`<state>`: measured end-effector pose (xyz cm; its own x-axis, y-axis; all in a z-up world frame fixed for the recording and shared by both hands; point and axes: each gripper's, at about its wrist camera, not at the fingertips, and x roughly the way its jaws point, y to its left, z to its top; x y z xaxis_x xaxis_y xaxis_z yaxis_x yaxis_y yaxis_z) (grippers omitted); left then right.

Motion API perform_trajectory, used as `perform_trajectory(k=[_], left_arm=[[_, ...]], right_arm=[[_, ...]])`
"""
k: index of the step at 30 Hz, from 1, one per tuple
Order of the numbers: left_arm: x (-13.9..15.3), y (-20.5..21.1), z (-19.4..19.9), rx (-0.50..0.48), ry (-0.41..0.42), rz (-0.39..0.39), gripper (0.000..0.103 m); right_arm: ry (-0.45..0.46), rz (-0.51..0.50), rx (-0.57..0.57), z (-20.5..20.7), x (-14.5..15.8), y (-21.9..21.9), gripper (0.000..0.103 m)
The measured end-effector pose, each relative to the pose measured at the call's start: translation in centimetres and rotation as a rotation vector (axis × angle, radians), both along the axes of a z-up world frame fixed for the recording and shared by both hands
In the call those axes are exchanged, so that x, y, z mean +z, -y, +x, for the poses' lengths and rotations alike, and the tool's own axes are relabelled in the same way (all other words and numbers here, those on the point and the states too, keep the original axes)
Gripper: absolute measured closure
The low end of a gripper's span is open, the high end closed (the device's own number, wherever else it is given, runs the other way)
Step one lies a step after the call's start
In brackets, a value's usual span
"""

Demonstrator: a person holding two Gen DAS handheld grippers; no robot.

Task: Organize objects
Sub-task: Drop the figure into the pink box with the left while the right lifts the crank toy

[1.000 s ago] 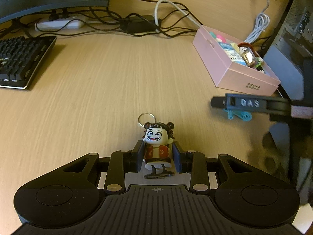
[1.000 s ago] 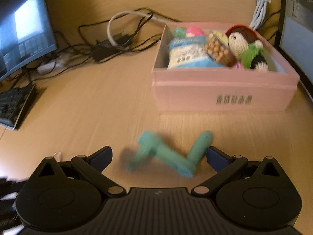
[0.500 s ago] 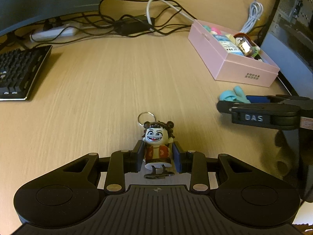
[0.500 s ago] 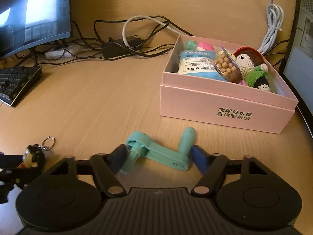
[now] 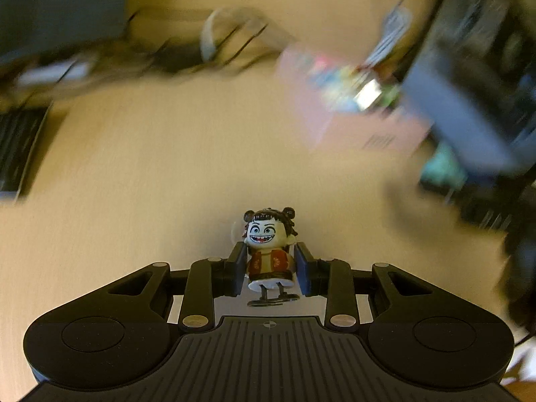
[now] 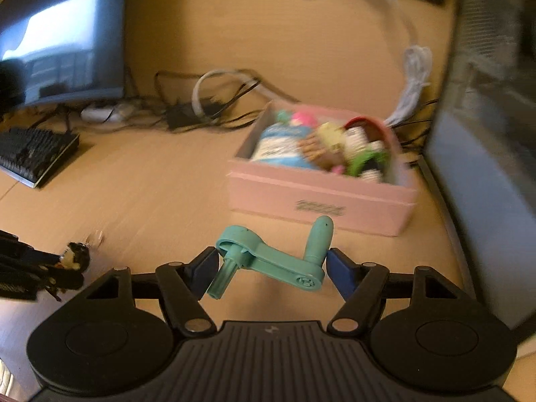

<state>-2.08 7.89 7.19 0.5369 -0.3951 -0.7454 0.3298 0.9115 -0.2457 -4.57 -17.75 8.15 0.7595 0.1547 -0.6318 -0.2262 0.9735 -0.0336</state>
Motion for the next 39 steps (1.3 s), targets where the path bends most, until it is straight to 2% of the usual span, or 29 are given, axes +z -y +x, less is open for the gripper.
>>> perform_trajectory(k=[4,8,10,12,15,17,21,24,27,33,34,35,37,39], left_arm=[[6.7,3.9,3.2,-0.094,0.182,-0.082,0.069],[9.6,8.7,8.1,-0.109,0.243,-0.164,0.068],[9.2,11.1,10.5,-0.098,0.254,-0.187,0.068],[7.5,13.3,12.6,-0.101,0.244,-0.189,0.069],[3.1,16.7,16.1,-0.092,0.141,-0.075,0.071],[1.1,17.2,17.1,-0.041,0.095,-0.074,0.071],[1.1,15.3,16.3,0.010,0.117,-0.182,0.071],[2.3,11.4,14.4,0.060,0.189,-0.265,0.071],[2.2,7.6,12.5,0.135,0.193,-0.322,0.071],[-1.4,1.4,8.5,0.292,0.058,-0.277,0.071],[-1.8,0.8,8.1,0.311,0.037,-0.274,0.071],[-2.3,0.2,7.6,0.329,0.012,-0.270,0.071],[-2.7,-0.7,6.5,0.334,-0.022,-0.255,0.071],[-3.2,-0.8,5.3,0.320,-0.053,-0.237,0.071]], right_arm=[[0.025,0.031,-0.043,-0.6,1.4,2.3,0.032],[0.054,0.045,-0.039,-1.4,1.9,3.8,0.032],[0.062,0.041,-0.040,-1.7,1.7,4.1,0.032],[0.057,0.052,-0.042,-1.8,1.4,4.6,0.032],[0.043,0.066,-0.032,-2.1,0.9,4.9,0.032],[0.038,0.065,-0.023,-2.1,0.6,5.0,0.032],[0.044,0.070,-0.004,-1.9,0.5,5.8,0.031],[0.050,0.069,-0.003,-0.5,0.8,6.4,0.031],[0.106,0.093,0.001,1.5,2.7,6.8,0.031],[0.276,0.125,0.027,8.6,8.4,5.3,0.031],[0.283,0.128,0.050,10.1,9.0,4.9,0.027],[0.264,0.124,0.064,11.6,9.2,4.6,0.014],[0.235,0.112,0.045,13.1,9.1,4.2,0.013],[0.206,0.101,0.041,13.0,8.0,4.3,0.013]])
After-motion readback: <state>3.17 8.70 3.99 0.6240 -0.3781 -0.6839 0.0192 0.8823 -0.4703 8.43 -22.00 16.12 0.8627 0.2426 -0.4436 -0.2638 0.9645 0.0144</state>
